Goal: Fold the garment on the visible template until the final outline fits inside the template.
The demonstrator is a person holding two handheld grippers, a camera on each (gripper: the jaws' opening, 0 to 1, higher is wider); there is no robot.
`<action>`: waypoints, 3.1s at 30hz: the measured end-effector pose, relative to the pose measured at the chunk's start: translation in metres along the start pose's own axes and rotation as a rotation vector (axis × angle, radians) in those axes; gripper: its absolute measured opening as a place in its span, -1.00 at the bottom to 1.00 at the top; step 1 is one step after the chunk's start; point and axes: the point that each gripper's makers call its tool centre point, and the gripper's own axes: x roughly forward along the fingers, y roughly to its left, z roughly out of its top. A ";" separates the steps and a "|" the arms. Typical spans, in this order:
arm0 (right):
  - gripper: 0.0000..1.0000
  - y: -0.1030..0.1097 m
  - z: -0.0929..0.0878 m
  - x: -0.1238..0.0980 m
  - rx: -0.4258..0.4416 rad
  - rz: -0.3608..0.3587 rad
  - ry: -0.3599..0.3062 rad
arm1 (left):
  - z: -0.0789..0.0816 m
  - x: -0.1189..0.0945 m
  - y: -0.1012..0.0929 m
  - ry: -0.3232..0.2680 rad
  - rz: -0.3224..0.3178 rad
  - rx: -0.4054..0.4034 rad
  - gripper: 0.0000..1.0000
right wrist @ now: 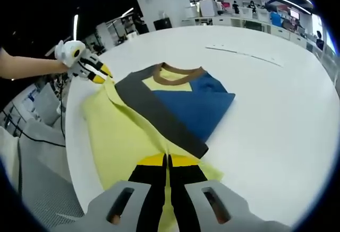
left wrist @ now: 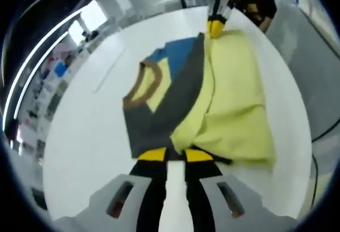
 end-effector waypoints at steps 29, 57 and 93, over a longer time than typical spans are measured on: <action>-0.96 0.005 0.003 -0.004 -0.013 0.008 -0.014 | 0.025 -0.055 -0.051 -0.038 -0.207 0.159 -1.00; -0.94 0.011 0.040 -0.022 0.045 0.014 -0.165 | 0.064 -0.082 -0.008 0.013 -0.251 0.296 -1.00; -0.58 0.191 0.091 0.062 -0.364 0.275 -0.217 | 0.039 -0.066 -0.006 0.082 -0.256 0.219 -1.00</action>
